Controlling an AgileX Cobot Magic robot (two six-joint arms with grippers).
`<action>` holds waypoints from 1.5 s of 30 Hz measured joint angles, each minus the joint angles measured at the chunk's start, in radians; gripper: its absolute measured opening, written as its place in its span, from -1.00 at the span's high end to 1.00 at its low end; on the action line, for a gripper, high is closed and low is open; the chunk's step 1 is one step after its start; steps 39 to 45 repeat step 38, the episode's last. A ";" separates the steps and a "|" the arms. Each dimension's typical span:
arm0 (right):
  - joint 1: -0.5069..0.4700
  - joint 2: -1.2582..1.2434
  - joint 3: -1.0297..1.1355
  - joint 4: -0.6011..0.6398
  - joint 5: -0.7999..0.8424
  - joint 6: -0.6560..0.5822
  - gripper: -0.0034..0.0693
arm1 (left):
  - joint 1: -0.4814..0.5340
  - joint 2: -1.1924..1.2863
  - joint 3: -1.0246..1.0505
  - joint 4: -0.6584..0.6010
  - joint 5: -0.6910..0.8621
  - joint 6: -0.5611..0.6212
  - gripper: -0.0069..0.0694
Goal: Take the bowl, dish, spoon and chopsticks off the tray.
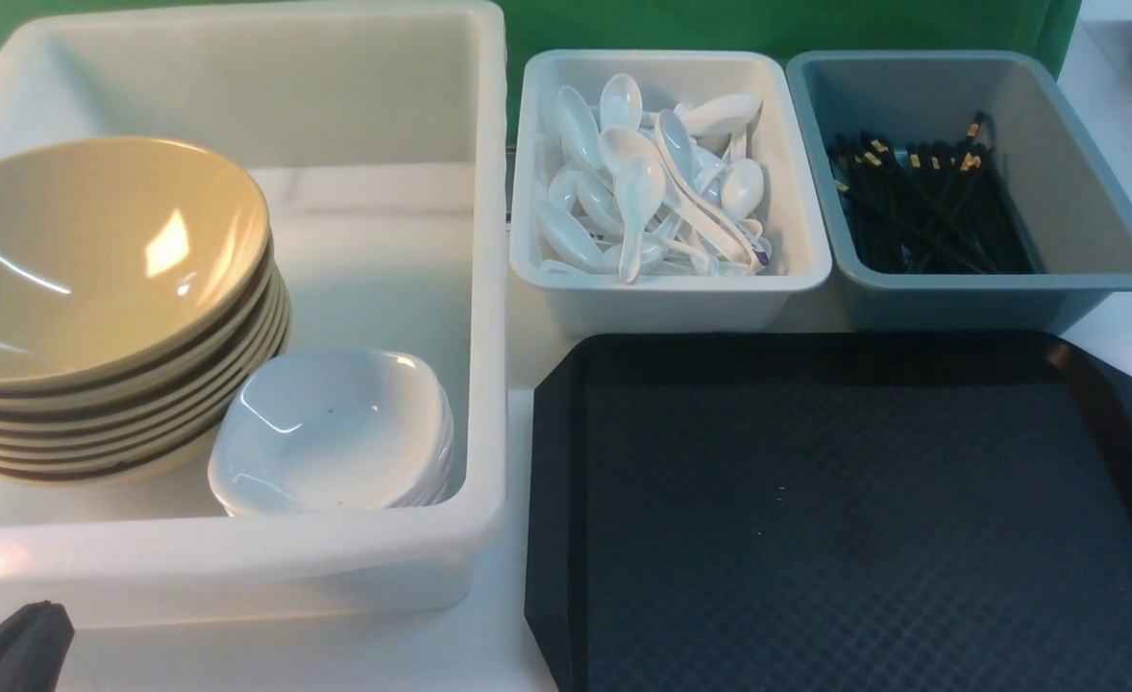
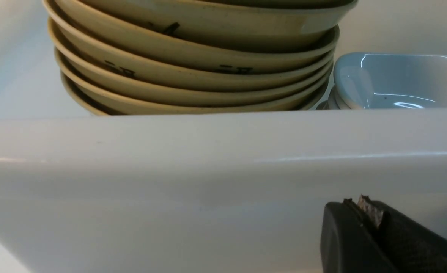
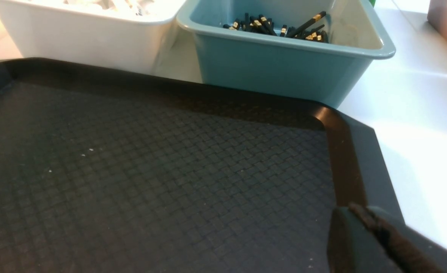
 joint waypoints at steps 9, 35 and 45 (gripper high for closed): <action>0.000 0.000 0.000 0.000 0.000 0.000 0.75 | 0.000 0.000 0.000 -0.001 -0.002 0.000 0.83; 0.000 0.000 0.000 0.000 0.000 0.000 0.69 | 0.000 0.000 0.001 -0.002 -0.003 0.000 0.83; 0.000 0.000 0.000 0.000 0.000 0.000 0.69 | 0.000 0.000 0.001 -0.002 -0.003 0.000 0.83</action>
